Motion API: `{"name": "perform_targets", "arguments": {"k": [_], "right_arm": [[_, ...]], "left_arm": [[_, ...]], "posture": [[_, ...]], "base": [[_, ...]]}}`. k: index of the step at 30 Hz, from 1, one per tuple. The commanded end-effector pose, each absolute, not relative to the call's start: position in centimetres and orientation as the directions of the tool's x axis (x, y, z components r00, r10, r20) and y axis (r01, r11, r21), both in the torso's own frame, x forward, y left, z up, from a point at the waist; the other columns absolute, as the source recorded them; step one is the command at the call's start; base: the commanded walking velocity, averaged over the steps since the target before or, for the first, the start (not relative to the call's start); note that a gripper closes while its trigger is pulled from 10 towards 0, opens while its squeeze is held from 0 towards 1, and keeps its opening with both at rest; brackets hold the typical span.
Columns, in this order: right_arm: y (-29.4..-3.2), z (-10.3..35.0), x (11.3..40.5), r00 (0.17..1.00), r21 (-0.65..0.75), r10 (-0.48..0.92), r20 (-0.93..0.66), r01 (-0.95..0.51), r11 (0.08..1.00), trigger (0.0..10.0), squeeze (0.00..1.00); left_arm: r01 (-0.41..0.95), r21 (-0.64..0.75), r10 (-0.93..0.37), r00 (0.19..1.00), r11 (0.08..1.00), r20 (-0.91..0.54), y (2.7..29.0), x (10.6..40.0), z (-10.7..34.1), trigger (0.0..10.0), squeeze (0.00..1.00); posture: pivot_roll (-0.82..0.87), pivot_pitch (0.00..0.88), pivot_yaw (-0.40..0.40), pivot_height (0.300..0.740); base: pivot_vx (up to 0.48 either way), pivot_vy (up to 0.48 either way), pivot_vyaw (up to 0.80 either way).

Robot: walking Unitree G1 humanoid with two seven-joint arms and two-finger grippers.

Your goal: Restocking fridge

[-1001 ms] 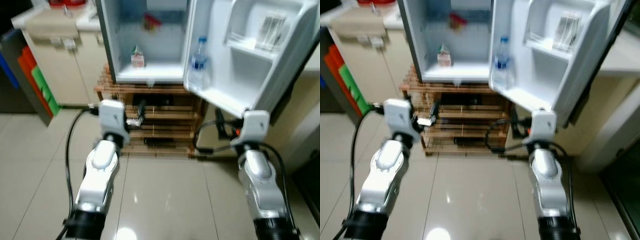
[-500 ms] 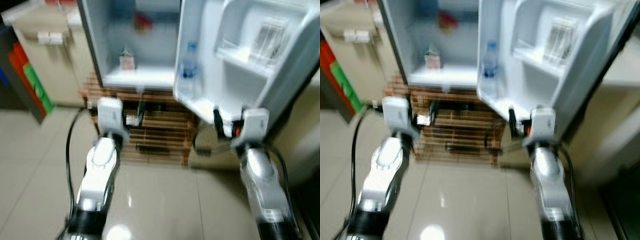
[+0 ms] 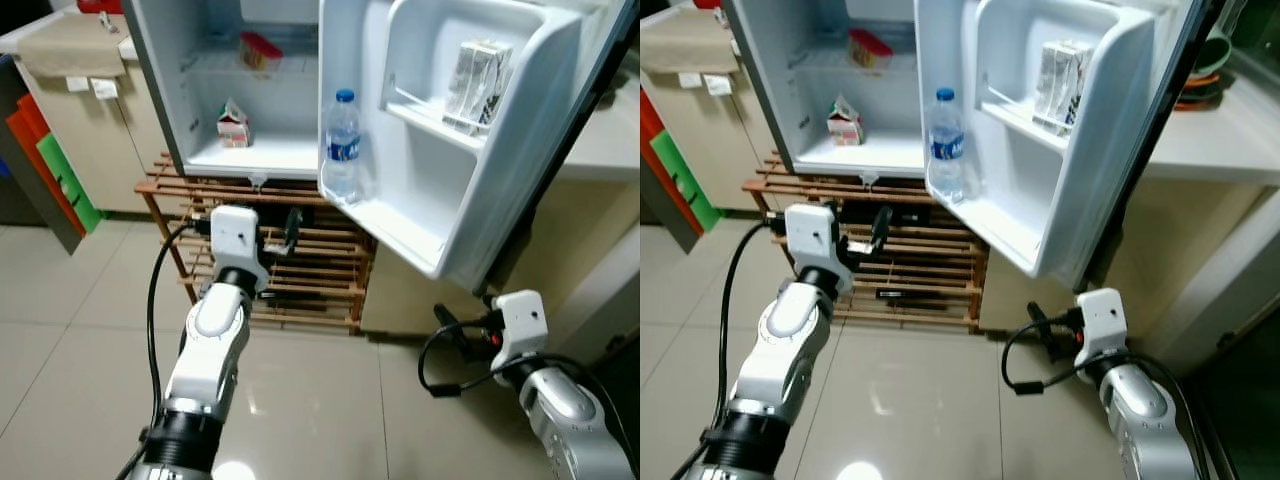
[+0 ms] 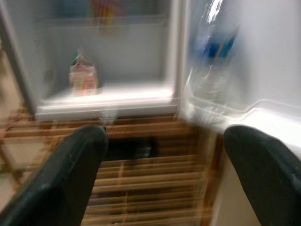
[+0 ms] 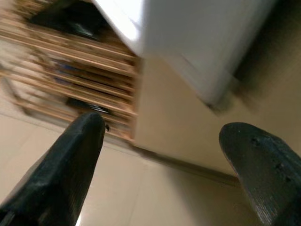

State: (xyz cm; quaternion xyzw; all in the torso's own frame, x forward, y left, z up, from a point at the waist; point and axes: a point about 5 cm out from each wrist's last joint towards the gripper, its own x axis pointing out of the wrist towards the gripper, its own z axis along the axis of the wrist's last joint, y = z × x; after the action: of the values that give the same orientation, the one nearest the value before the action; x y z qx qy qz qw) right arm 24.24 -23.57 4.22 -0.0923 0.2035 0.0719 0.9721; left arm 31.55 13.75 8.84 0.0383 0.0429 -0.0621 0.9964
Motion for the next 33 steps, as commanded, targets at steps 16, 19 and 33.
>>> {"name": "perform_targets", "arguments": {"k": [16, 19, 33], "right_arm": [[-33.4, 13.8, 30.9, 0.819, -0.575, -0.571, 0.059, 0.496, 0.651, 10.0, 0.00], [-31.5, 17.8, 33.7, 0.856, -0.427, -0.482, 0.186, 0.512, 0.746, 10.0, 0.00], [-23.1, 22.8, 38.6, 0.948, -0.115, -0.169, 0.269, 0.206, 0.972, 10.0, 0.00]], "left_arm": [[0.265, 0.141, -0.019, 0.522, 0.954, -0.853, 18.0, 21.6, -6.8, 10.0, 0.00], [0.316, 0.154, -0.029, 0.505, 0.936, -0.863, 18.1, 20.9, -7.2, 10.0, 0.00], [0.397, 0.192, -0.026, 0.483, 0.898, -0.875, 19.3, 19.7, -7.7, 10.0, 0.00]], "posture": [[-0.15, 0.000, 0.011, 0.740], [-0.15, 0.000, 0.011, 0.740], [-0.15, 0.000, 0.017, 0.740]], "base": [[0.000, 0.000, 0.00], [0.000, 0.000, 0.00], [0.000, 0.000, 0.00]]}}
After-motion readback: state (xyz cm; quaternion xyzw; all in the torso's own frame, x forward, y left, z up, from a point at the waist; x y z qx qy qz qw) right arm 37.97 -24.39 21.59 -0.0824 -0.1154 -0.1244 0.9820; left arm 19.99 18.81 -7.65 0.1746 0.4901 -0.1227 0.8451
